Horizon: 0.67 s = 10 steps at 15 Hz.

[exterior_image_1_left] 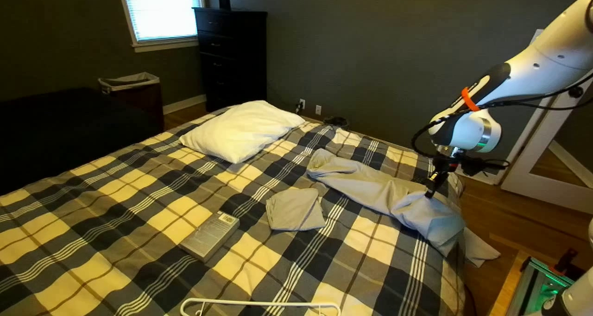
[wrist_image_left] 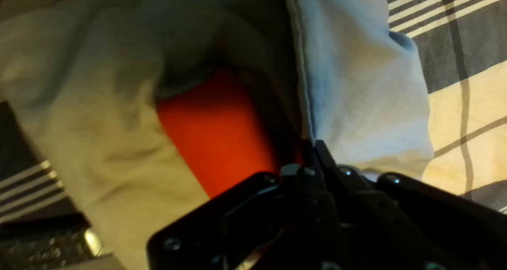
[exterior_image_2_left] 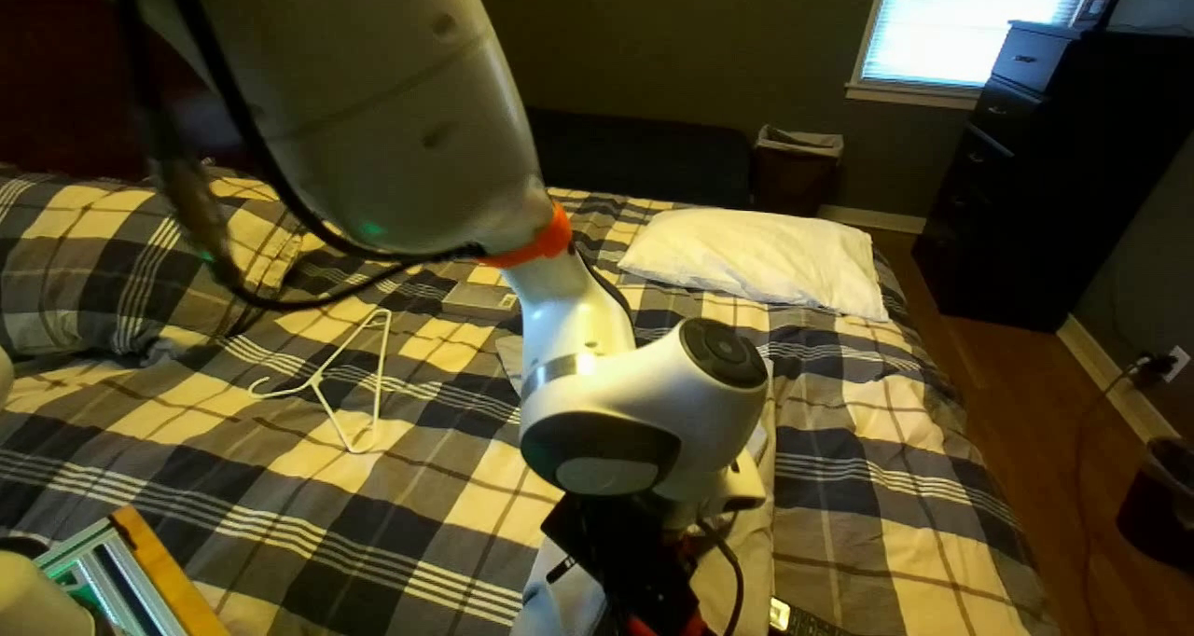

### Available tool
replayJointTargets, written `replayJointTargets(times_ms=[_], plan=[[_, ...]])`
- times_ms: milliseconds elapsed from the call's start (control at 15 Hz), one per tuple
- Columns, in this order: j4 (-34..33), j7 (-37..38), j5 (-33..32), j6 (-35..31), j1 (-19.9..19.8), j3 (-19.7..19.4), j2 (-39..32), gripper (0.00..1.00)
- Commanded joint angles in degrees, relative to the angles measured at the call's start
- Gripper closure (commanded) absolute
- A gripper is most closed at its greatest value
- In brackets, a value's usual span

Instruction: Fold the pillow case from left to right.

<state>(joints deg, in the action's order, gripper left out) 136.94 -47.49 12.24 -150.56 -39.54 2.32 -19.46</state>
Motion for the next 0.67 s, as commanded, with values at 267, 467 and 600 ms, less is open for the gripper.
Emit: replayJointTargets(times_ms=[267,467,600], plan=[[7.0,3.23,-2.05,-4.72,8.18,-12.59,16.21,1.0],[5.92,3.56,-1.58,-4.12,10.34,-15.76,16.34,1.0],[5.13,6.35,-2.58,-6.11,11.74,-17.83,14.47,1.0]])
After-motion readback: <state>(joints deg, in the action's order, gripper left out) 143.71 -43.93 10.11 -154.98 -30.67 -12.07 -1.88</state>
